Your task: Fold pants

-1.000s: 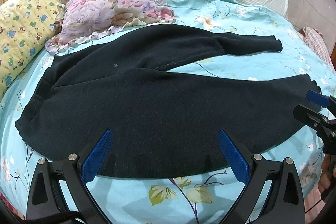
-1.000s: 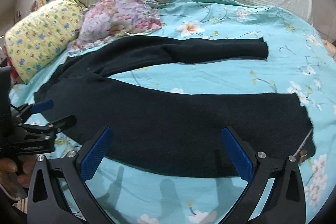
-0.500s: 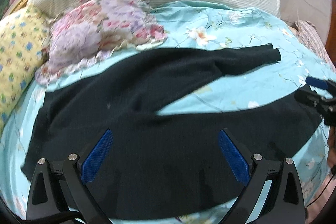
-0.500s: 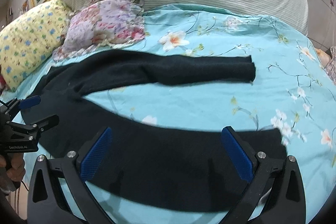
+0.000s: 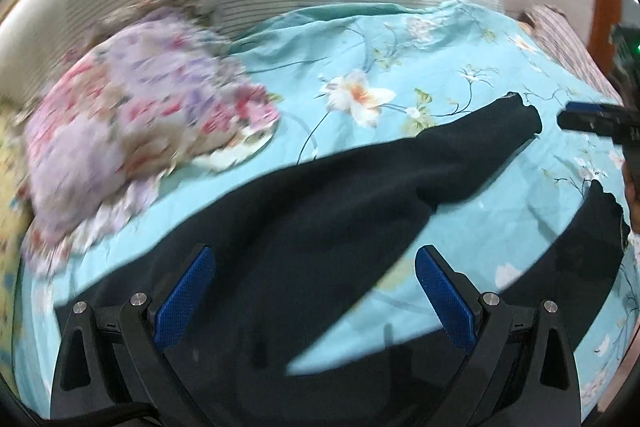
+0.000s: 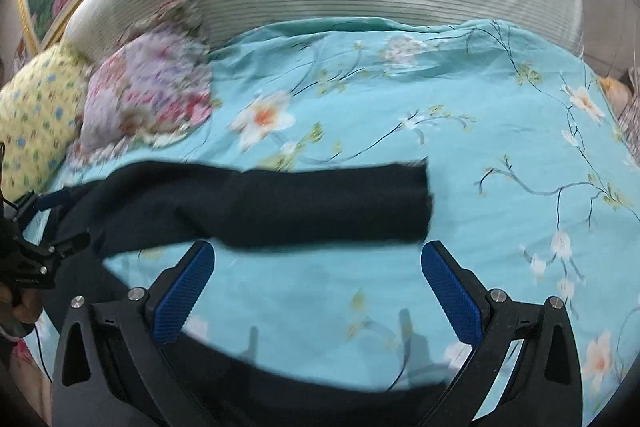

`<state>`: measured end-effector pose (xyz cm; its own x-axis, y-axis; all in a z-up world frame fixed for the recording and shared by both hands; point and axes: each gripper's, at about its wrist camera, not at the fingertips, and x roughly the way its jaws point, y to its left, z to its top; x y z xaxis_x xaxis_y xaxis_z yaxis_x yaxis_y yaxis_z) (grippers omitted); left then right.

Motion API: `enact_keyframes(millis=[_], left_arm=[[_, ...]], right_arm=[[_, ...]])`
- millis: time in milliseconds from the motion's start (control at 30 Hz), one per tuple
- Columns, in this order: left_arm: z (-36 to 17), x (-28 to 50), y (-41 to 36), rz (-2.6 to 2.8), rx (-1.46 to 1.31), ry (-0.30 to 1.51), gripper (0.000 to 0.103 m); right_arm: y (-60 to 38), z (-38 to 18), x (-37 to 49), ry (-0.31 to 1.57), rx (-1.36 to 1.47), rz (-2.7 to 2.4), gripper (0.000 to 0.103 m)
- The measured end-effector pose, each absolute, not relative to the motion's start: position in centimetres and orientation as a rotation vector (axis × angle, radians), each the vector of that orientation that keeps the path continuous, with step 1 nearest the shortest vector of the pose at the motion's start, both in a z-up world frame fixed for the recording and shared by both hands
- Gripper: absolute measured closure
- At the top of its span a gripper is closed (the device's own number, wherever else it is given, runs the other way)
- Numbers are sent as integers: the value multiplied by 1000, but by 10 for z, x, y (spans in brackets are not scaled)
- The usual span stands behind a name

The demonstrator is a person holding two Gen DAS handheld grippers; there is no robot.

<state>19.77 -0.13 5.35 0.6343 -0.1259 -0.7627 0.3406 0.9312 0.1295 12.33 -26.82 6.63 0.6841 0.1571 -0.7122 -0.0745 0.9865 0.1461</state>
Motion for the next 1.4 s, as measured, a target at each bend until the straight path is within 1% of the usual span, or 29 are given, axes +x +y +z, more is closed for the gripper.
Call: enact_keyframes(millis=[233,333,400,467,500,533,567,600,633,667,700,733,767,800,833,867,967,1200,1400], left_arm=[[36,273,-10,-365,319,935,3],[31,295,-17,-411,340,949,3],[25,308,-21,-460,343,973,4],[15,322,-25,-494,337,1014,8],[7,329,-27,-514,336,1050,8],[1,335,-29,-517,340,1076,12],[-5,339,-30,-512,346,1094,19],[-11,342,-32,-513,353,1119,21],[-19,344,-34,-527,359,1151,22],[-20,344,-35,-528,367,1146,23],[-20,342,-36,-533,373,1137,27],[-18,338,-38,-559,369,1137,43],[-16,336,-38,-575,363,1141,64],[-14,334,-39,-583,359,1145,75],[-12,329,-40,-590,355,1155,92],[-10,325,-40,-587,360,1150,93],[2,308,-36,-588,345,1117,96],[39,247,-26,-615,274,1044,96],[49,194,-22,-632,216,1042,97]], right_arm=[[-316,61,177,861,225,91,0],[-329,56,195,891,235,68,4],[-337,51,207,914,259,78,11],[-341,47,218,933,271,83,14],[-341,45,222,940,271,89,14],[-341,43,227,950,268,94,15],[-341,39,233,964,265,94,20],[-342,37,236,974,263,95,29],[-342,33,239,990,266,95,35],[-343,28,243,1009,270,96,46],[-343,24,245,1030,268,92,55],[-343,23,246,1031,262,89,60],[-342,24,245,1027,255,94,72],[-342,25,244,1021,255,102,85],[-342,29,241,1006,254,104,89],[-342,32,239,996,251,107,92],[-342,46,229,951,252,124,94],[-342,71,184,867,258,199,95],[-348,75,131,829,282,269,95]])
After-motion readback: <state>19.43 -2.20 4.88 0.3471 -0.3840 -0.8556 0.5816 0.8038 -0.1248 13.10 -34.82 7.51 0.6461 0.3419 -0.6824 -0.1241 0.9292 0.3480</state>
